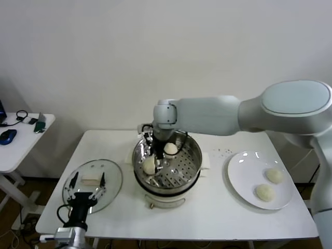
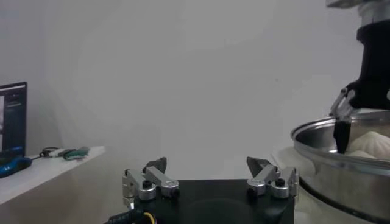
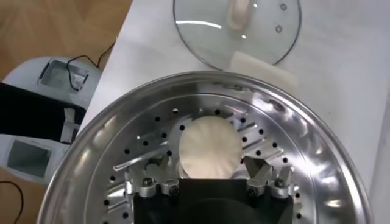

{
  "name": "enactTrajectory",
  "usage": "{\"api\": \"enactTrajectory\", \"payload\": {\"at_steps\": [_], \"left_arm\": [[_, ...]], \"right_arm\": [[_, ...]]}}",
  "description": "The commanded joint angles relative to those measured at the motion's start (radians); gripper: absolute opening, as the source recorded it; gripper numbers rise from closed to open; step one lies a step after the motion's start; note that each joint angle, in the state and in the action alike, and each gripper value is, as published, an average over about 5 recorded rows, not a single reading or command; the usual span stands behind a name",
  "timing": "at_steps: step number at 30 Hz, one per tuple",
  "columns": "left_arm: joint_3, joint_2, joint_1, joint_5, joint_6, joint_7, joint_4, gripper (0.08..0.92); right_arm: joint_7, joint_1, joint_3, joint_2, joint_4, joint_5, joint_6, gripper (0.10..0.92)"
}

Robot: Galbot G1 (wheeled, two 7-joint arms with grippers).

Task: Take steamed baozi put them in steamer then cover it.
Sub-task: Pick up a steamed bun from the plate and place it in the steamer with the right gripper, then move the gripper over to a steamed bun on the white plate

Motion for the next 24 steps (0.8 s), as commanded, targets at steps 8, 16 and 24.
{"api": "enactTrajectory", "payload": {"at_steps": [8,16,24], "left_arm": [[0.004,-0.003,-0.003,0.009,0.002,-0.001,0.003,0.823],[-0.002,-0.010,0.001,0.012,0.006,0.000,0.006,0.823],[-0.012,-0.034,0.014,0.027,0.017,-0.002,-0.019,0.823]], "right_arm": [[-0.161,0.142,0.084,-0.478,0.211,-0.223,0.111,0.823],[-0.212,0.067,0.077,-0.810,0.298,-0.446,0.160,0.823],[-0.205,-0.158,0.160,-0.993,0.270,-0.650,0.200,0.823]]}}
